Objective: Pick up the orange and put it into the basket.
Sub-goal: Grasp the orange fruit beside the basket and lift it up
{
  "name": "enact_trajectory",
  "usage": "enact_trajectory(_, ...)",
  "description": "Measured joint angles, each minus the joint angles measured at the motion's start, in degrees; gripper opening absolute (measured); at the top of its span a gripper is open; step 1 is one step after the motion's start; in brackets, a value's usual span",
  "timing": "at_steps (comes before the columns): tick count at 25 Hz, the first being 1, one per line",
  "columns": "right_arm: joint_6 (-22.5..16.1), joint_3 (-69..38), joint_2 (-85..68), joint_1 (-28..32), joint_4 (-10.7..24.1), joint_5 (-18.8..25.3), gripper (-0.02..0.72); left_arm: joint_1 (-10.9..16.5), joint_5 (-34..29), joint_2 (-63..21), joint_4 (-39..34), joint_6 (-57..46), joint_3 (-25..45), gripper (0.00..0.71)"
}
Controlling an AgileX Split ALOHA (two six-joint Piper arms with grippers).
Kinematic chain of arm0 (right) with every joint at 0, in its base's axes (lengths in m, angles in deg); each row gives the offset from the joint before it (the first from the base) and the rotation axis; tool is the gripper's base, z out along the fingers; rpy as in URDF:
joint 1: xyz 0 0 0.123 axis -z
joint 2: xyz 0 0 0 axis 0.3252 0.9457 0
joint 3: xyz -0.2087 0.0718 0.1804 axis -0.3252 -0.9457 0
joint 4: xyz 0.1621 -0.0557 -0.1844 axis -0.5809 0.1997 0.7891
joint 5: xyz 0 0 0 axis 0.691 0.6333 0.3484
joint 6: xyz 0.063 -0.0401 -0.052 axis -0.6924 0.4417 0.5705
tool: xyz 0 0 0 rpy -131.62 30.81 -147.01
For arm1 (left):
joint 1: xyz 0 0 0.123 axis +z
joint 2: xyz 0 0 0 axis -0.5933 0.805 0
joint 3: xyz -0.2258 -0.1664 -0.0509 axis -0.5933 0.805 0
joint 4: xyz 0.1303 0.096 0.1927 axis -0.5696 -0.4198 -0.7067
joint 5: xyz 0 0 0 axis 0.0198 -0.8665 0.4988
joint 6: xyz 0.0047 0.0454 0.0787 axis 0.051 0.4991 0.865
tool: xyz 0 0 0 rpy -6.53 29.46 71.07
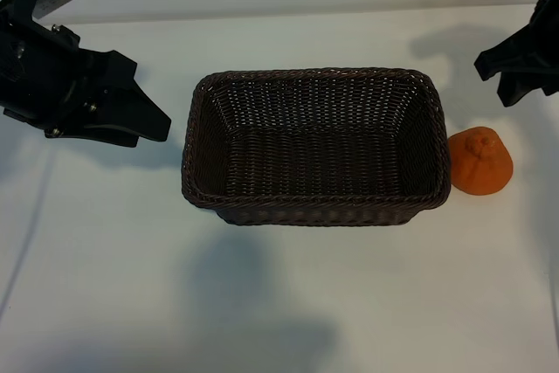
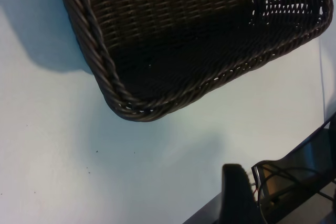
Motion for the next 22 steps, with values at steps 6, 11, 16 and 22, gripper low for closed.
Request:
enact_trajectory(6,-0.39,0.0,3.22,0.0,-0.25,-1.68,0.469,0.0,0.0,0.0,0.0,0.0,0.0,0.467)
enact_trajectory(11,-0.77,0.0,5.87,0.0,-0.42,-2.09,0.47,0.0,0.0,0.0,0.0,0.0,0.0,0.467)
enact_trajectory(16,-0.77,0.0,8.51,0.0,-0.42,-2.7,0.47,0.0,0.0,0.0,0.0,0.0,0.0,0.467)
enact_trajectory(22,-0.77,-1.9,9.6,0.0,-0.23,-6.23,0.47,0.0,0.0,0.0,0.0,0.0,0.0,0.467)
